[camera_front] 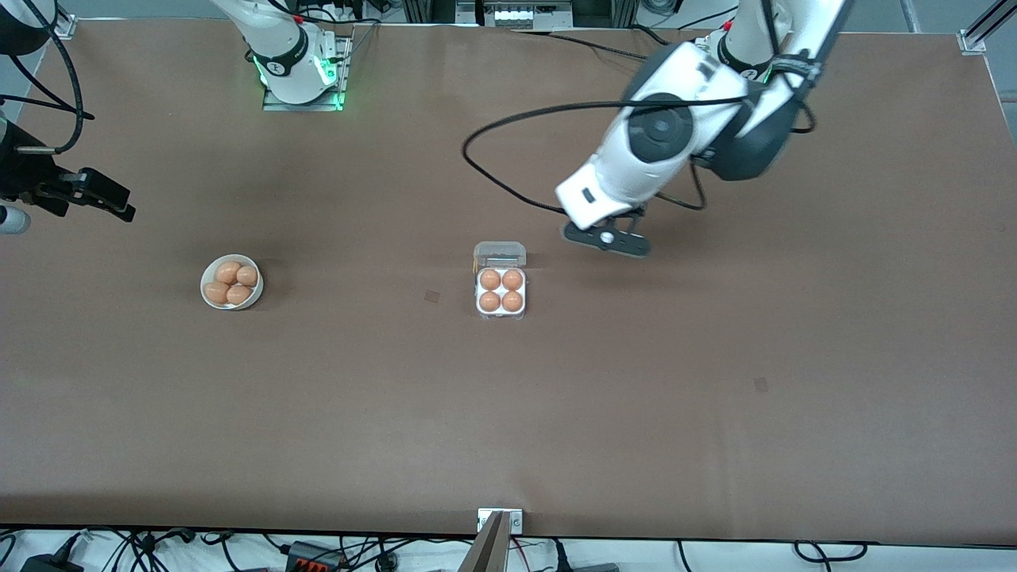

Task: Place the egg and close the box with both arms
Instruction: 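Move the left gripper over the lid of the clear egg box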

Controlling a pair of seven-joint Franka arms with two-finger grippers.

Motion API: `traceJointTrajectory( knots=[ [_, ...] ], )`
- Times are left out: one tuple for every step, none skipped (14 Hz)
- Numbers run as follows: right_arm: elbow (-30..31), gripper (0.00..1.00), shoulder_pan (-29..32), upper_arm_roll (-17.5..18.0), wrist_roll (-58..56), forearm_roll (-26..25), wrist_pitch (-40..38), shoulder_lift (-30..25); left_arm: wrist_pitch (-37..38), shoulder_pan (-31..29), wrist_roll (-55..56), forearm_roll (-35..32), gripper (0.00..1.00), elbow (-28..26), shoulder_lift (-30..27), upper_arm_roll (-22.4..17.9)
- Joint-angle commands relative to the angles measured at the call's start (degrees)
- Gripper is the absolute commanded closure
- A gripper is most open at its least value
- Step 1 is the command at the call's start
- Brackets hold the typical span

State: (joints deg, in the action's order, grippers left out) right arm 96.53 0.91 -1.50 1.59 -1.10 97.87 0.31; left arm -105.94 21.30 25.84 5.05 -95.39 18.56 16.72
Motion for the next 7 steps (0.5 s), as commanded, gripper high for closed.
traceJointTrajectory(
  knots=[
    [-1.34,0.0,0.94,0.71,-1.67,-1.09,0.48,0.57,-8.99,2.08,4.99,0.49,0.99,-5.76,-1.07,-0.02],
    [-1.34,0.0,1.02,0.71,-1.67,-1.27,1.17,0.66,-11.02,3.65,7.36,0.32,0.99,-6.29,-0.63,-0.02],
    [-1.34,0.0,1.11,0.71,-2.02,-1.18,2.14,0.75,-12.09,5.14,9.21,-0.21,0.99,-6.3,0.76,-0.1],
    [-1.34,0.0,1.2,0.62,-2.46,-1.1,2.58,0.83,-15.06,6.38,10.88,-1.78,0.99,-6.3,2.34,-0.19],
    [-1.43,0.0,1.2,0.44,-2.55,-0.49,2.76,0.75,-18.13,7.52,12.2,-4.58,0.99,-6.3,4.97,-0.11],
    [-1.43,0.0,1.11,0.44,-2.55,-0.74,2.24,0.75,-20.51,8.92,14.22,-6.78,0.99,-6.04,7.17,-0.11],
    [-1.34,0.0,1.03,0.44,-2.73,-0.66,1.89,0.66,-23.49,10.07,16.85,-8.98,0.99,-5.43,9.63,-0.11]
  ],
)
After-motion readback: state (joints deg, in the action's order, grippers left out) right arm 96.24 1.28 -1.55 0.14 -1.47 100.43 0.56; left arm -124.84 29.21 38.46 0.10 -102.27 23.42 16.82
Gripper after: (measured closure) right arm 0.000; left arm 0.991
